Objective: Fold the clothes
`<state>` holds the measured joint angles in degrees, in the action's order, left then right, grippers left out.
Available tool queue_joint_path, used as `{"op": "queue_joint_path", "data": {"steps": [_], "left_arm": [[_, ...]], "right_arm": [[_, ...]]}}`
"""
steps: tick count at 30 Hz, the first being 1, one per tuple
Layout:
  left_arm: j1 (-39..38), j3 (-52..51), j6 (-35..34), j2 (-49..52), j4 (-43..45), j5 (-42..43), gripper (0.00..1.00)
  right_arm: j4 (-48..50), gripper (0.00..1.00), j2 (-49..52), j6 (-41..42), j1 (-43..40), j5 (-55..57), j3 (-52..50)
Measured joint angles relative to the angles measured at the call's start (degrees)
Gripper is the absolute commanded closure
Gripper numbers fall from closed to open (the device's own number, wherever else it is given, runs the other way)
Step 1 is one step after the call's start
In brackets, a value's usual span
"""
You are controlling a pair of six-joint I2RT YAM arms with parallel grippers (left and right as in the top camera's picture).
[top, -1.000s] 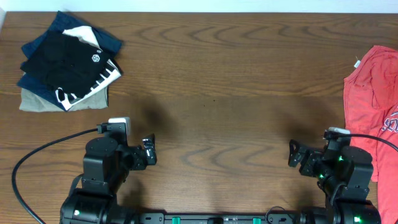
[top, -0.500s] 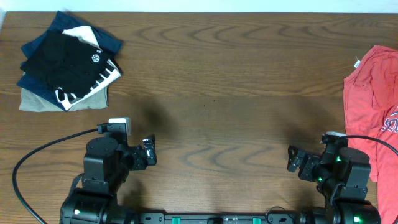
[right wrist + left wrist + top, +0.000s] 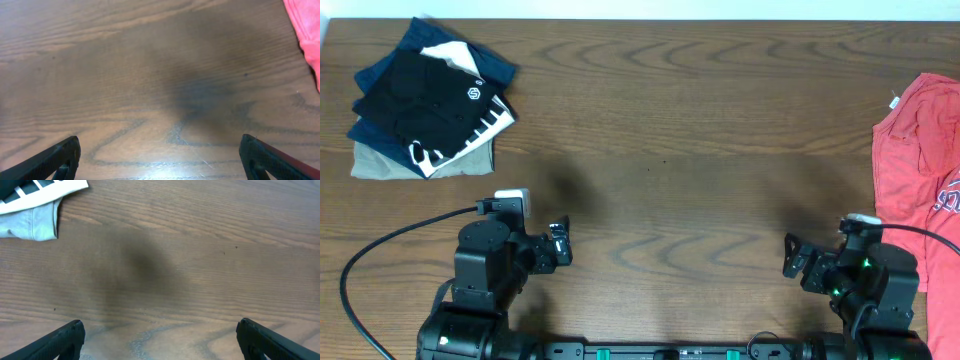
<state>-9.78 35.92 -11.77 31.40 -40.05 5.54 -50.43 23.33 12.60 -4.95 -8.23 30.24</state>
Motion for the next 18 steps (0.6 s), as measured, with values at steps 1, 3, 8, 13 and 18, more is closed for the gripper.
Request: {"op": "queue_joint_path", "data": {"steps": [1,3,8,13,18], "left_arm": [[0.0,0.0,0.0,0.0,0.0,0.0,0.02],[0.0,0.0,0.0,0.0,0.0,0.0,0.02],[0.0,0.0,0.0,0.0,0.0,0.0,0.02],[0.0,0.0,0.0,0.0,0.0,0.0,0.02],[0.0,0.0,0.0,0.0,0.0,0.0,0.02]], "right_arm": [[0.0,0.01,-0.8,0.0,0.0,0.0,0.0],[-0.1,0.01,-2.4,0.0,0.0,0.0,0.0],[1.0,0.01,-7.7,0.0,0.4,0.5,-0.2],[13.3,0.01,-14.3,-1.3,2.6,1.4,-5.5],[29.8,0.01,-20.9,-3.8,4.7,1.7,-15.1]]}}
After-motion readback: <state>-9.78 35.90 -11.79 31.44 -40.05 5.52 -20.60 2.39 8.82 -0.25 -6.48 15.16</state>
